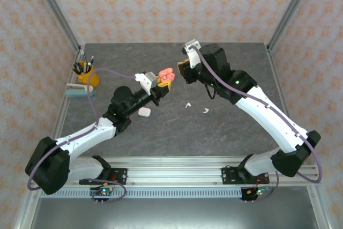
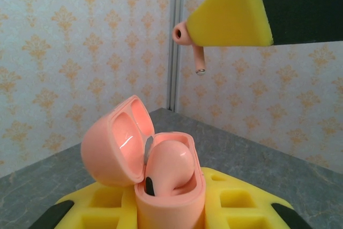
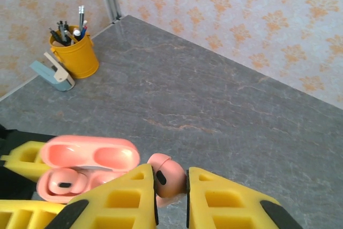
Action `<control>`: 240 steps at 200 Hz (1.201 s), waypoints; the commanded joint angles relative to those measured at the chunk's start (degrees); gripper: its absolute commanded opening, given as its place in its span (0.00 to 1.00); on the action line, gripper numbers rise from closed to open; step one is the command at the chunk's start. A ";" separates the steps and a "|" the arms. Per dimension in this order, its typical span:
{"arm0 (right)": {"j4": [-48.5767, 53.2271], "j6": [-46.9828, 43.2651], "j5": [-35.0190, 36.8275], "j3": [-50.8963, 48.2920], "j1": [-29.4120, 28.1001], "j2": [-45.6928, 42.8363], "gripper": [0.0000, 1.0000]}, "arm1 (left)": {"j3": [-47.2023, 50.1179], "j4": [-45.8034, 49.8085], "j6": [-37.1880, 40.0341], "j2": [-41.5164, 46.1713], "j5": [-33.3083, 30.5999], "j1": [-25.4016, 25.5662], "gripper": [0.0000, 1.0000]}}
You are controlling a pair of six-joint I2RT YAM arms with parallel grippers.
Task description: Insert wireless bluetooth earbuds into charging case
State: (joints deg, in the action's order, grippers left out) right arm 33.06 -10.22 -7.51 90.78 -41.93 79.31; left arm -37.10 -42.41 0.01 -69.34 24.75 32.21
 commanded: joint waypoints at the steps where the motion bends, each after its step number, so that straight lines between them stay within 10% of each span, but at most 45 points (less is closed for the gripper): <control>1: -1.48 -1.48 -3.78 2.29 0.18 0.87 0.18 | -2.34 -1.71 -0.80 -0.91 1.09 -0.04 0.00; 240: -3.01 0.37 -3.22 -1.19 0.06 3.90 0.16 | -3.68 -2.33 -0.63 -0.77 0.65 0.43 0.00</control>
State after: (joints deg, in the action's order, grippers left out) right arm 31.38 -10.31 -12.08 90.54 -41.95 83.00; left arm -38.96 -42.50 -0.19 -71.50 25.08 32.25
